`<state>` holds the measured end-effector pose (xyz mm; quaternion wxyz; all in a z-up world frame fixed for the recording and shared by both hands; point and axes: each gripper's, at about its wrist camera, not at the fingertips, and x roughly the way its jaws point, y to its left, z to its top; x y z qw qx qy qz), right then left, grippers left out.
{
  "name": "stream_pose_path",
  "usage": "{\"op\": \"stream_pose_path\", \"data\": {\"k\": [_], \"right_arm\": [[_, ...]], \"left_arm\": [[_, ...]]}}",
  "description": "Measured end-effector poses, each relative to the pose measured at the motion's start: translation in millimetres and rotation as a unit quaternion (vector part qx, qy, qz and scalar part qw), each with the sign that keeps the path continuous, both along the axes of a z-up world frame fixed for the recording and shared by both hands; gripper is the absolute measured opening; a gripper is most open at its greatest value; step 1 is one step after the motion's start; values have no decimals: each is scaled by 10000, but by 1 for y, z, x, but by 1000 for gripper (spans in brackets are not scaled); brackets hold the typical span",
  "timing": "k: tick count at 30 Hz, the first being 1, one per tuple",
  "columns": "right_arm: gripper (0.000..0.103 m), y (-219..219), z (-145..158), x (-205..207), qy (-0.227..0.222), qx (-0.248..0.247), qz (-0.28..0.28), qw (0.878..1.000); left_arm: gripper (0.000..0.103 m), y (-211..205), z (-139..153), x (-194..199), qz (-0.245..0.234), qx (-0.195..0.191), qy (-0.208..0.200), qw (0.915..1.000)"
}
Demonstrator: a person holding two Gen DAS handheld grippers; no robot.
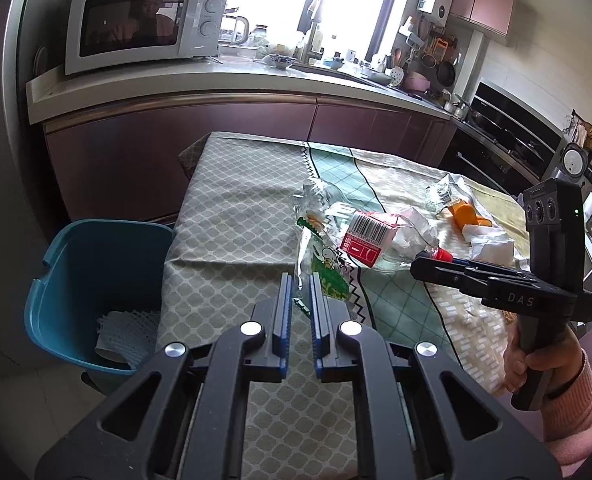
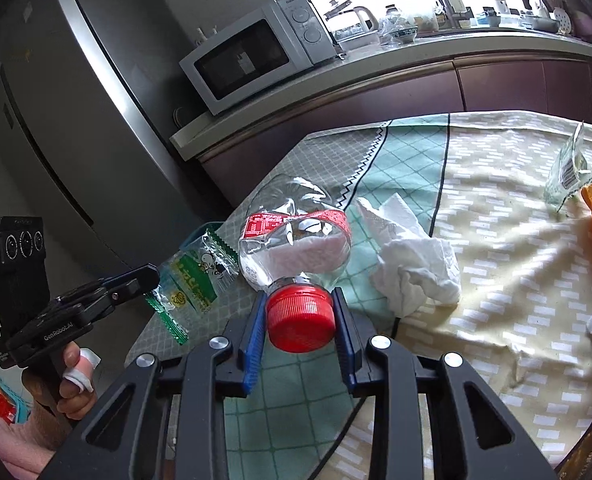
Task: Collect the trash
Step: 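Carry the bottle and green wrapper with both grippers over the teal bin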
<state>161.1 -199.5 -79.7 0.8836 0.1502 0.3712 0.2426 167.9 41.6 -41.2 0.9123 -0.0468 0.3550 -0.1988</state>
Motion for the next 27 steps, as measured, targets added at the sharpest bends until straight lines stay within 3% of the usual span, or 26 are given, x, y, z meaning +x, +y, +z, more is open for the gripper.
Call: {"op": "stream_pose_path", "data": {"k": [27], "right_arm": [[30, 86, 35, 34, -248, 519, 884, 9944]], "left_arm": [[9, 110, 12, -11, 1179, 27, -193, 9928]]}}
